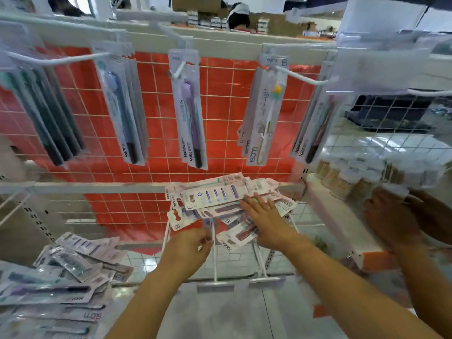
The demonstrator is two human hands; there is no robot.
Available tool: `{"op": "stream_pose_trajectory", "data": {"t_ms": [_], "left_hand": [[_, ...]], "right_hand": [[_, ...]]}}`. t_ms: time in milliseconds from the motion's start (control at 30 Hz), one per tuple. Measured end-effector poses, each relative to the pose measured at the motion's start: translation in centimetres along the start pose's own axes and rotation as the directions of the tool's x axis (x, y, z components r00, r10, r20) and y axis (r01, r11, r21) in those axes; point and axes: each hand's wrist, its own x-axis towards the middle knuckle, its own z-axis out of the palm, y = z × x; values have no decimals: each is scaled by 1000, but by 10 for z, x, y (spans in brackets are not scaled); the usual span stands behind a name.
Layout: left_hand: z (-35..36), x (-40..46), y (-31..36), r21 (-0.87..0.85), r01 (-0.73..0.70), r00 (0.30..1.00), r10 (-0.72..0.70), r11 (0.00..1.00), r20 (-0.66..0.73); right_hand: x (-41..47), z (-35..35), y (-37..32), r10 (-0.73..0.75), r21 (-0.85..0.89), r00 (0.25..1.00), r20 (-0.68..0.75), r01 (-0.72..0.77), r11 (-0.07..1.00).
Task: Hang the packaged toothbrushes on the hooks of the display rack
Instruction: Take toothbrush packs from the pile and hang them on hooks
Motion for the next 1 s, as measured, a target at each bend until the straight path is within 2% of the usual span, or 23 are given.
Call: {"op": "stream_pose_trajectory", "data": {"t_ms": [100, 267, 467, 1000], "left_hand": [[2, -3, -4, -30, 18, 1000, -18, 999, 4], [1, -8, -8, -53, 39, 999, -41, 998, -34], [3, -15, -14, -86, 62, 996, -67, 994, -57], [4, -15, -28, -80, 95, 995, -98, 992, -34]], "right_hand": [[5, 8, 2, -42, 15, 997, -71, 43, 999], [5, 21, 9, -122, 36, 937, -329, 141, 989], [-3, 26, 5, -110, 52, 886, -450, 148, 988], [-24, 25, 3, -102, 102, 813, -573, 194, 976]]}}
